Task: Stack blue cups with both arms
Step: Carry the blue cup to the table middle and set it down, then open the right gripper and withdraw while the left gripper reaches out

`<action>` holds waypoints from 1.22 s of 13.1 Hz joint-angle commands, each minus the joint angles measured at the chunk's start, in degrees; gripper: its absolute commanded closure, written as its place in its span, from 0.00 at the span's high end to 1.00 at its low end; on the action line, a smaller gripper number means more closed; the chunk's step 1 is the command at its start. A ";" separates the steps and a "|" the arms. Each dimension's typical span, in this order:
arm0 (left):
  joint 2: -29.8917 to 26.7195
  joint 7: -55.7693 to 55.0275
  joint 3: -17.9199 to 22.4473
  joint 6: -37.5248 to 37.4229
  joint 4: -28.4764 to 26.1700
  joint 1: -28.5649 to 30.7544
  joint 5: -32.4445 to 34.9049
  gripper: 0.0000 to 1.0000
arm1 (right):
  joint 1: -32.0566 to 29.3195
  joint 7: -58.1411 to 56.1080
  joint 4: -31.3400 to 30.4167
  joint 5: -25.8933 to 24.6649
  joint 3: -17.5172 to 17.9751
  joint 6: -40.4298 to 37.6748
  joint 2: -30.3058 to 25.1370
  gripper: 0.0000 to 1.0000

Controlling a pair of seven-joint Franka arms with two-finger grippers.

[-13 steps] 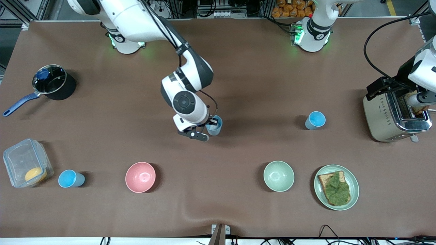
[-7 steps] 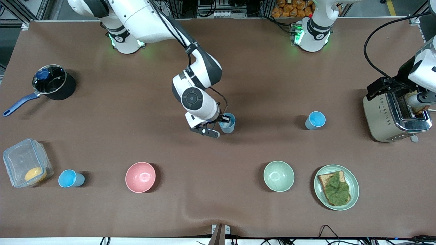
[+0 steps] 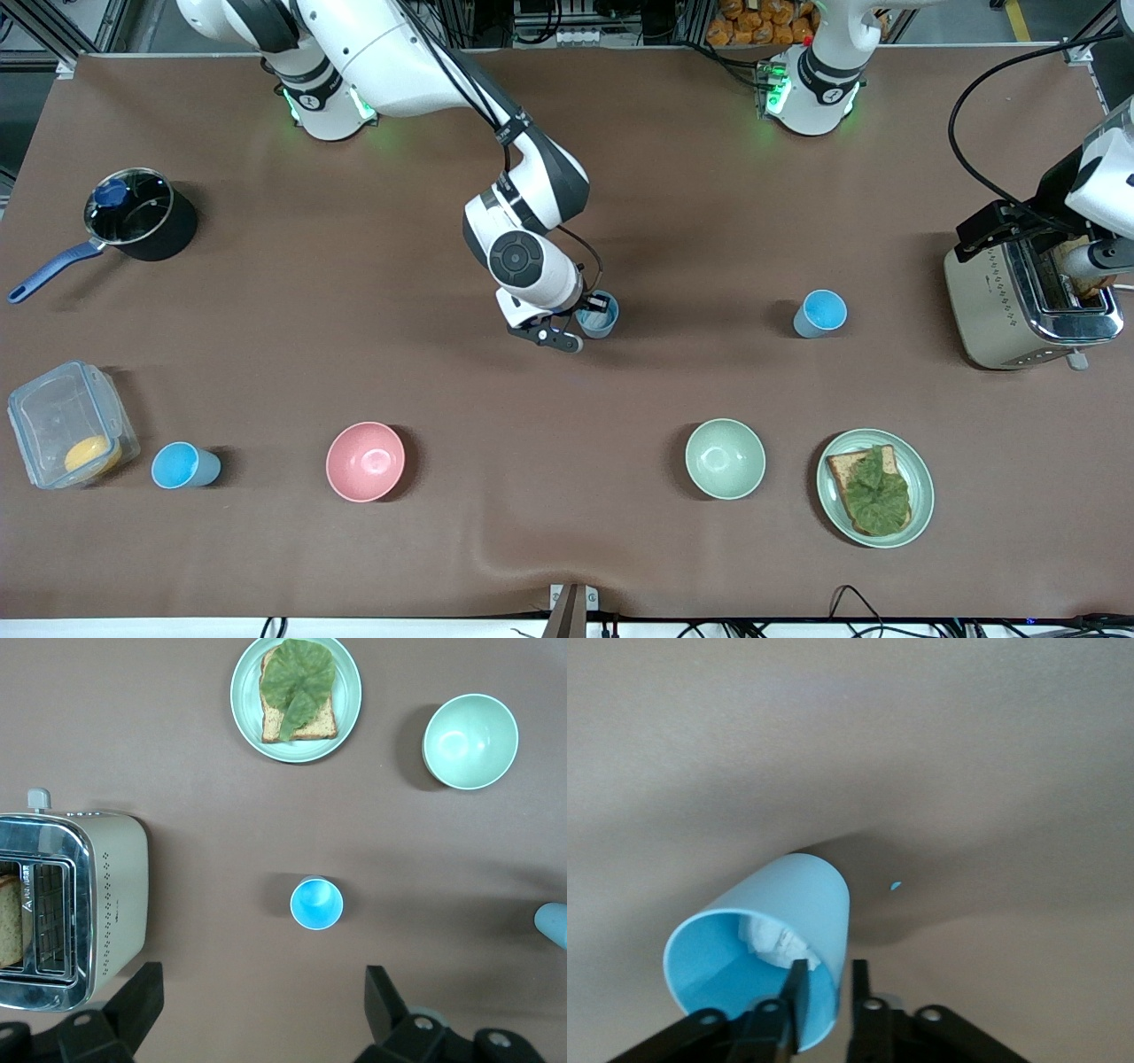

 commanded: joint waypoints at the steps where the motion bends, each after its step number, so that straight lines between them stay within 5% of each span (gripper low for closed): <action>1: 0.45 0.29 -0.28 -1.13 1.44 0.20 1.40 1.00 | 0.55 0.19 2.37 1.12 -0.55 0.27 0.44 1.00; 3: 0.98 0.65 -0.28 -1.22 1.36 0.28 1.31 1.00 | -0.85 0.10 3.87 1.20 -0.64 -2.26 -1.13 1.00; 7: 1.33 0.65 -0.37 -1.22 1.27 0.02 0.96 1.00 | -7.87 -5.42 7.03 0.50 -0.99 -19.20 -4.56 1.00; 11: 2.65 0.38 -1.59 0.01 -0.04 -0.86 0.69 1.00 | -19.81 -19.91 6.77 -1.43 -1.25 -33.79 -10.89 1.00; 14: 5.20 0.47 -4.58 4.30 -3.72 -0.33 1.13 1.00 | -25.80 -27.72 6.68 -12.30 -1.52 -40.49 -14.40 1.00; 16: 6.42 0.47 -4.59 5.72 -6.63 -0.33 1.13 1.00 | -30.18 -33.54 6.68 -13.56 -1.52 -43.48 -15.64 1.00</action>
